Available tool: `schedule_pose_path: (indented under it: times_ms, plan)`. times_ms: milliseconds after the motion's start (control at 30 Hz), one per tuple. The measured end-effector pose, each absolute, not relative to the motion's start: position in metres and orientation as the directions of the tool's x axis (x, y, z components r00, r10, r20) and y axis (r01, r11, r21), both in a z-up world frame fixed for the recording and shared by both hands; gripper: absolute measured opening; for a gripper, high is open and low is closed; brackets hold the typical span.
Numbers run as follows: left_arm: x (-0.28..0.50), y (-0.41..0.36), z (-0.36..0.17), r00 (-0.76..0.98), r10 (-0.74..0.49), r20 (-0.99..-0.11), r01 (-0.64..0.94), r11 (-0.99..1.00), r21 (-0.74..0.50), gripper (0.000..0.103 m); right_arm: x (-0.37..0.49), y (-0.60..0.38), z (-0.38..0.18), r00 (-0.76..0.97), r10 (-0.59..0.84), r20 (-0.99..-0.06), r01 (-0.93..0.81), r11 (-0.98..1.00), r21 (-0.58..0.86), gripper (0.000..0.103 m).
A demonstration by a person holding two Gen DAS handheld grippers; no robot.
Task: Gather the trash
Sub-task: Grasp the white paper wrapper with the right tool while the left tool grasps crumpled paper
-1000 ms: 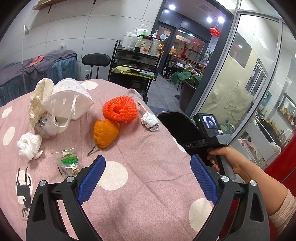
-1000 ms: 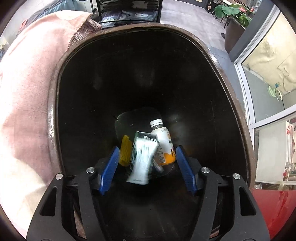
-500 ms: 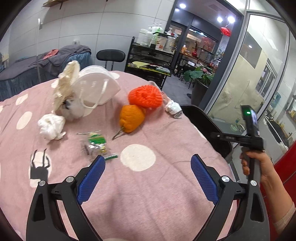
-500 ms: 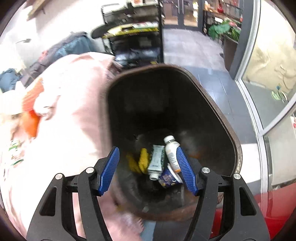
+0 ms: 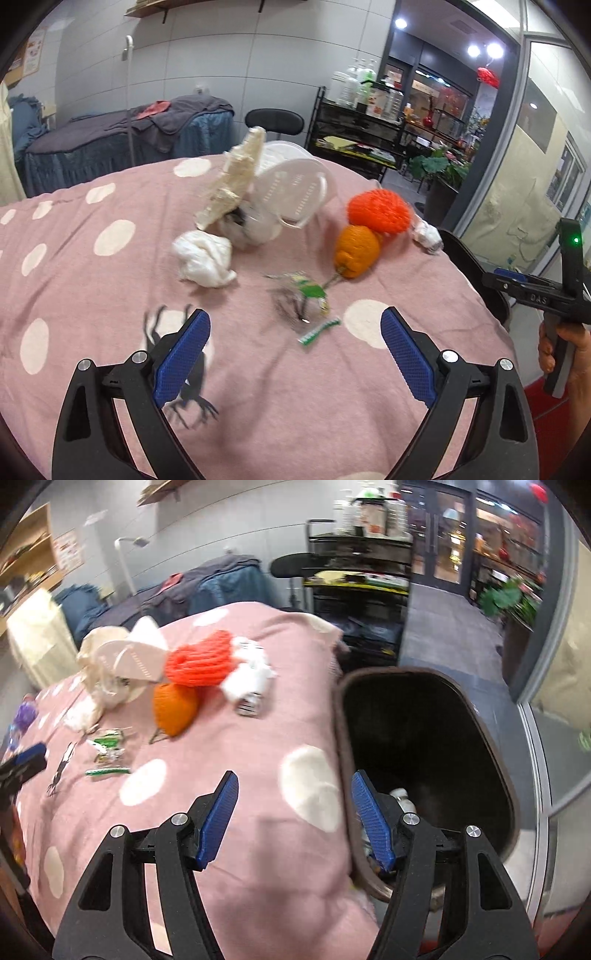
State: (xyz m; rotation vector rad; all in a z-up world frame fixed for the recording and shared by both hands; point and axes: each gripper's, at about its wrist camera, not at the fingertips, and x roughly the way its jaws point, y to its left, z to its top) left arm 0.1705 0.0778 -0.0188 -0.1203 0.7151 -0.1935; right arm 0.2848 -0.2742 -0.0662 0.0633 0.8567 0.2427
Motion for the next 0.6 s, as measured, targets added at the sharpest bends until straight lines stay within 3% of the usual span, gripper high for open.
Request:
schedule_pose_path:
  times_ms: [433,600]
  plan:
    - [0.219,0.107,-0.015,0.741,-0.182,-0.647,0.108,0.982,-0.153,0.091,0.355,-0.208,-0.069,0.569,0.215,-0.794,-0.299,0.953,0.044,0.064]
    - [0.245,0.116,0.001,0.763,-0.189,-0.617,0.109,0.980,-0.165,0.090,0.380,-0.198,-0.077,0.543,0.189,-0.818,-0.300,0.954,0.021,0.056]
